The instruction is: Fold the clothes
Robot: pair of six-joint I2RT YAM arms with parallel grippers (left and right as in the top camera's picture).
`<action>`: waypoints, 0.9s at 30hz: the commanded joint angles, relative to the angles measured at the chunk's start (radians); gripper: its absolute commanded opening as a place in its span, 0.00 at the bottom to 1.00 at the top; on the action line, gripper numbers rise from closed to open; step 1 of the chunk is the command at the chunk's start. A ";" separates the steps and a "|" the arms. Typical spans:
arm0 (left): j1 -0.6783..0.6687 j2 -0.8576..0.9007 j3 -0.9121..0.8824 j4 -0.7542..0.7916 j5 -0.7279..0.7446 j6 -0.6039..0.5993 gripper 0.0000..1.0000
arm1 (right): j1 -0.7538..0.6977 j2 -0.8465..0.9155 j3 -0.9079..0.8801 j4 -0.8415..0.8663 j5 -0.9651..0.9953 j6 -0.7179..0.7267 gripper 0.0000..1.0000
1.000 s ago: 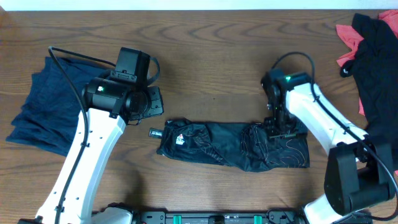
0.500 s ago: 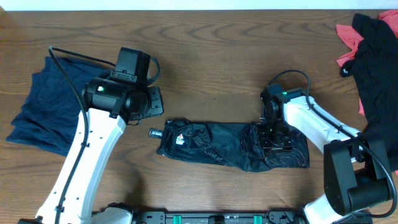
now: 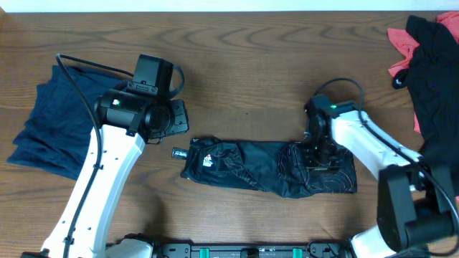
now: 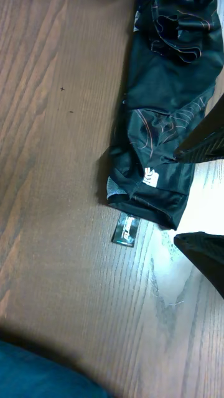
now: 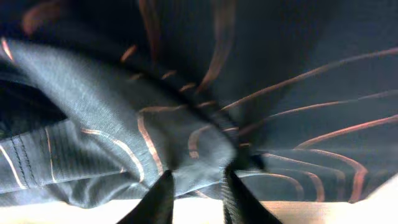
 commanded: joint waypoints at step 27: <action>0.005 -0.010 -0.014 -0.006 -0.001 0.010 0.39 | -0.050 -0.054 -0.113 0.137 -0.076 -0.090 0.06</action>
